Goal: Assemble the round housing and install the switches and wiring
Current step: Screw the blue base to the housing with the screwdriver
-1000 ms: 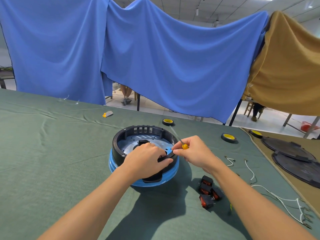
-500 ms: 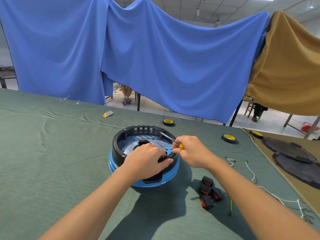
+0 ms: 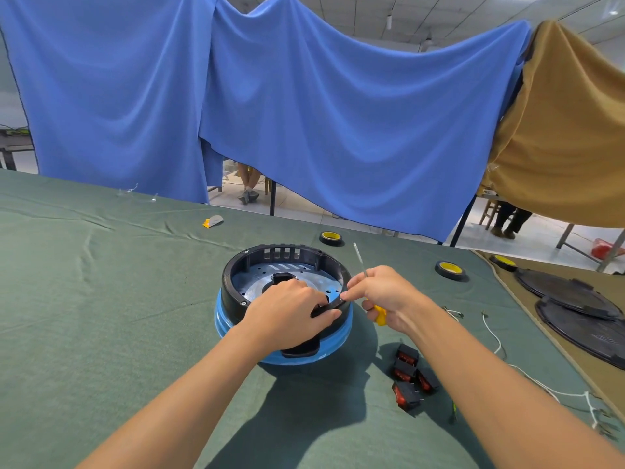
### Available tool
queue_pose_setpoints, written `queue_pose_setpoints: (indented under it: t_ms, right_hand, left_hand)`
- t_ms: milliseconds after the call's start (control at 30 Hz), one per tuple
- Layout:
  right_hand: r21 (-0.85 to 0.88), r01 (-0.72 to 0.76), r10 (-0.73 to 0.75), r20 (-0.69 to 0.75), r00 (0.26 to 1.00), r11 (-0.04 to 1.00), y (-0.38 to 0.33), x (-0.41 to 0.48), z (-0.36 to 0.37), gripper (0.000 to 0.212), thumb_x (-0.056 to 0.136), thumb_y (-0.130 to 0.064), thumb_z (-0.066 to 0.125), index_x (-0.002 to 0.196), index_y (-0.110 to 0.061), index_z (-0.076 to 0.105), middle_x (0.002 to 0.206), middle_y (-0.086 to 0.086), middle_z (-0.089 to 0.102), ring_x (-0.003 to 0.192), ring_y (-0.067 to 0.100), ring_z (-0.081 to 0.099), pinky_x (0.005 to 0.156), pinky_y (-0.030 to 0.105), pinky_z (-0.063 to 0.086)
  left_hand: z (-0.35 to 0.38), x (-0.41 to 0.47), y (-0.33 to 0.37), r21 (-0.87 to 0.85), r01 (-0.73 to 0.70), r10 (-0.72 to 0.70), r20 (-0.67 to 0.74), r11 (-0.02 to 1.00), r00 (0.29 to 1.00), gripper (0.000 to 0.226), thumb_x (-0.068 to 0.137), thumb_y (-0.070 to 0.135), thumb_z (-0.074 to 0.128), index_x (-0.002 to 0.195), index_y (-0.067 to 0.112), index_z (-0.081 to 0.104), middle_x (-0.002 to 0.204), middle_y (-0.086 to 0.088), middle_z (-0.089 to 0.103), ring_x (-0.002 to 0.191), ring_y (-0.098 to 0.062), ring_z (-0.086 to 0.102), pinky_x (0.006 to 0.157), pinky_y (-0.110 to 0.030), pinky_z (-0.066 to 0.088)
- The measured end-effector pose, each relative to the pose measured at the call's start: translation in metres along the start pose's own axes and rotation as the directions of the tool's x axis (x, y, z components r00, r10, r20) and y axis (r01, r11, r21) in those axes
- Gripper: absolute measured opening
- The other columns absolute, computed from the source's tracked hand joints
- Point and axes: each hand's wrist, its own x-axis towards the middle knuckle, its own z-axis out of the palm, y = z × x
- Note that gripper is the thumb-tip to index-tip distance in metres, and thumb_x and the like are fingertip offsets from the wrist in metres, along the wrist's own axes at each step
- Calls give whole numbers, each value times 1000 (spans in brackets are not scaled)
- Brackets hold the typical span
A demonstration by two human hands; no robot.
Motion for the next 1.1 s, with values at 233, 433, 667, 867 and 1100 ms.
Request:
queue_pose_setpoints:
  t_ms: [233,433,667,867,1100]
  right_hand:
    - [-50,107,-111,-68,992,993,5,3,-4,13,82,-7,73,85,-5,61,72,6,51,50,14,34,42,25,29]
    - [-8,111,-109,-277,955,994,27,19,-36,10,88,-10,66,83,-6,58,69,7,51,50,14,36,42,24,28]
    - [-456,-46,-153,-391,907,889,70,38,-48,15,86,-14,62,74,-21,68,92,8,66,92,26,58,74,34,49]
    - [-566,-123,-174,-442,880,815,75,52,-39,23,89,-26,63,73,-11,56,94,15,62,78,33,51,65,31,41]
    - [-603,-156,-181,-459,870,783,75,57,-25,24,88,-26,64,76,-12,49,101,15,63,90,36,60,66,34,44]
  left_hand:
    - [-6,-2,8,86,12,-8,-41,996,999,43,96,57,39,102,24,67,82,6,66,78,-16,62,57,-26,40]
    - [-4,-5,40,319,43,40,-248,947,968,23,73,31,76,92,18,71,81,4,69,74,-23,62,63,-32,47]
    - [15,-6,56,368,157,-73,-233,917,970,19,59,18,84,69,18,67,65,5,61,63,-20,58,55,-30,43]
    - [24,-9,63,365,217,-124,-262,905,957,30,59,27,86,77,15,66,73,1,63,70,-25,60,65,-35,47]
    - [28,-14,65,408,221,-175,-147,886,974,63,52,42,91,101,12,66,86,-3,65,81,-25,63,80,-42,51]
